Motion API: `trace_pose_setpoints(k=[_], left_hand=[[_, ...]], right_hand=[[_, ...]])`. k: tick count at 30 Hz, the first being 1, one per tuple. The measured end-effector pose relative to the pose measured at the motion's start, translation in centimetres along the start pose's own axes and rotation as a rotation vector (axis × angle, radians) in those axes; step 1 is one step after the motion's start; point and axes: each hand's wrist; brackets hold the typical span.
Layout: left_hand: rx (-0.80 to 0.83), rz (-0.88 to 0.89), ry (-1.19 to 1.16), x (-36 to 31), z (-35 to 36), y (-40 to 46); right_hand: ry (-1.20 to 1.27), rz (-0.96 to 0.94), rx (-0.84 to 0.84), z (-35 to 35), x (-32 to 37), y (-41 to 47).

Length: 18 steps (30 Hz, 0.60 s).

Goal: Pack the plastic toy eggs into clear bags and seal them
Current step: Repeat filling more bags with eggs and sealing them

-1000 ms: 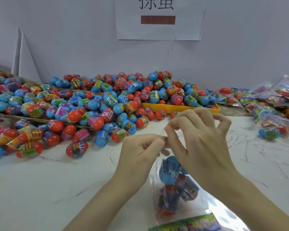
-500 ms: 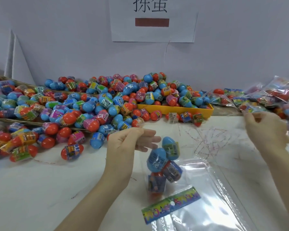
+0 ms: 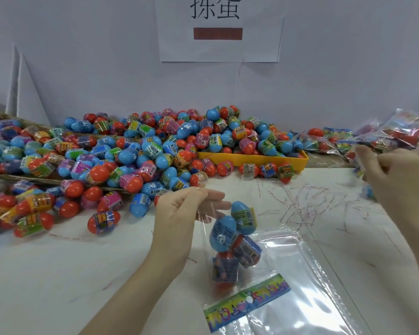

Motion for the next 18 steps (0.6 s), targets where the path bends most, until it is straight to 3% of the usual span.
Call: trace_pose_setpoints(k=[2,5,7,9,11,13,14,16,18], left_hand=[[0.000,-0.003,0.006,0.0,0.0,0.0],[-0.002,-0.012,0.015,0.0,0.0,0.0],[-0.001,-0.019,0.015,0.0,0.0,0.0],[-0.004,-0.018,0.018,0.0,0.0,0.0],[-0.004,-0.020,0.023,0.0,0.0,0.0],[-0.003,-0.022,0.021,0.0,0.0,0.0],[-0.003,-0.023,0.021,0.0,0.0,0.0],[-0.007,-0.025,0.020,0.0,0.0,0.0],[-0.011,-0.022,0.020,0.0,-0.1,0.0]], right_hand=[[0.011,-0.015,0.084,0.2,0.8,-0.1],[-0.125,-0.067,0.387,0.6,0.3,-0.1],[-0.100,-0.140,0.367,1.0,-0.5,-0.1],[0.196,-0.024,0.295,0.7,-0.3,0.0],[0.658,0.272,0.340,0.1,0.2,0.0],[1.115,0.612,0.555,-0.8,0.4,0.6],[1.202,0.679,0.659,-1.0,0.3,0.5],[1.053,0.686,0.669,-0.1,-0.1,0.0],[0.543,0.459,0.407,0.6,0.6,-0.5]])
Point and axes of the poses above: each hand's wrist, its own y-axis towards the middle knuckle, its own z-axis out of the palm, x = y × z, and after that the axes turned 13 degrees about -x, right-handed
